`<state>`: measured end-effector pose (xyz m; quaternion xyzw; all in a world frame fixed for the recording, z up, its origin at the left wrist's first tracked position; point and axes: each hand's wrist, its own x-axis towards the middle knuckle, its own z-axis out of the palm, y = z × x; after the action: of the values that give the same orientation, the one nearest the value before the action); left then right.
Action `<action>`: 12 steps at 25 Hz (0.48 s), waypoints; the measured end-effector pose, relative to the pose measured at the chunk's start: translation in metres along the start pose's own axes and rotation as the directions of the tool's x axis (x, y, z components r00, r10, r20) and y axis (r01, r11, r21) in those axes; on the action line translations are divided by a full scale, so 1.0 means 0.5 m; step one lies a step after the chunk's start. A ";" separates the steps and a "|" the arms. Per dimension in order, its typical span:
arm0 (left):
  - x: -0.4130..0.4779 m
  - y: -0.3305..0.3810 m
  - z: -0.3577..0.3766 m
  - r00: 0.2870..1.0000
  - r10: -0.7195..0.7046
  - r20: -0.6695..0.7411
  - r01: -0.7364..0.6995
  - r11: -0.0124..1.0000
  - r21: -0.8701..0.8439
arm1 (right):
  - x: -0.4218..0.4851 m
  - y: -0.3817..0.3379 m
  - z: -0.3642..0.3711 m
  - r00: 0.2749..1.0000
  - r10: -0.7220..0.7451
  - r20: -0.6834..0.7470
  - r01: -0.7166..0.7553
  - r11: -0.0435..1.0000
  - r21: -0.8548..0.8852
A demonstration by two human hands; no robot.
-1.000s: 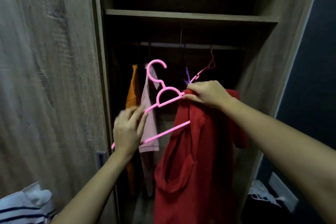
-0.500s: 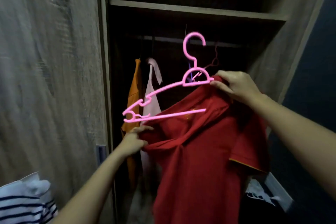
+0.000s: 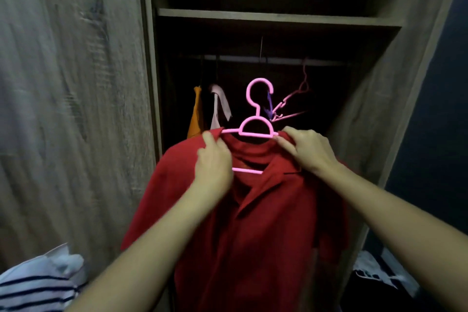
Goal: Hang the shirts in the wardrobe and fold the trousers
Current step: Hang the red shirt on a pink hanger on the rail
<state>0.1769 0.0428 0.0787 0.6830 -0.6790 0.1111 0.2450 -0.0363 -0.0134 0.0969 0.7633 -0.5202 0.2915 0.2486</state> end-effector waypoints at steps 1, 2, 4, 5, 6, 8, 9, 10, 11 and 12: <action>-0.026 0.011 0.019 0.986 0.126 -0.107 -0.124 0.992 0.027 | 0.003 0.006 -0.004 0.999 0.030 0.022 -0.031 0.999 0.043; -0.049 0.007 0.034 0.952 0.264 -0.152 -0.264 0.964 0.019 | 0.004 0.017 -0.009 0.998 0.048 0.041 -0.051 0.995 0.080; -0.055 -0.034 0.026 0.883 0.421 -0.206 -0.440 0.896 -0.058 | 0.003 0.040 -0.021 0.996 0.065 0.055 -0.073 0.984 0.162; -0.037 -0.061 0.014 0.856 0.403 -0.324 -0.442 0.895 -0.056 | 0.003 0.049 -0.026 0.996 0.059 0.064 -0.071 0.976 0.204; -0.013 -0.090 0.000 0.844 0.332 -0.421 -0.383 0.923 -0.040 | 0.003 0.052 -0.029 0.997 0.048 0.062 -0.062 0.969 0.240; 0.046 -0.145 -0.032 0.890 0.259 -0.375 -0.312 0.946 -0.086 | 0.006 0.044 -0.039 1.000 0.020 0.013 -0.023 0.958 0.284; 0.067 -0.167 -0.041 0.919 0.300 -0.258 -0.351 0.918 -0.184 | 0.009 0.039 -0.042 1.000 0.009 -0.019 -0.003 0.956 0.292; 0.078 -0.183 -0.043 0.925 0.347 -0.153 -0.378 0.869 -0.320 | 0.014 0.035 -0.045 0.999 0.001 -0.049 0.013 0.955 0.297; 0.085 -0.192 -0.041 0.921 0.371 -0.118 -0.383 0.813 -0.439 | 0.017 0.032 -0.051 0.998 -0.001 -0.063 0.021 0.952 0.307; 0.090 -0.200 -0.040 0.920 0.370 -0.130 -0.381 0.767 -0.516 | 0.019 0.031 -0.060 0.998 0.007 -0.057 0.011 0.950 0.312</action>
<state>0.2810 0.0090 0.0990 0.4375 -0.8029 -0.0276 0.4040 -0.0539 -0.0043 0.1257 0.7849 -0.4596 0.3915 0.1397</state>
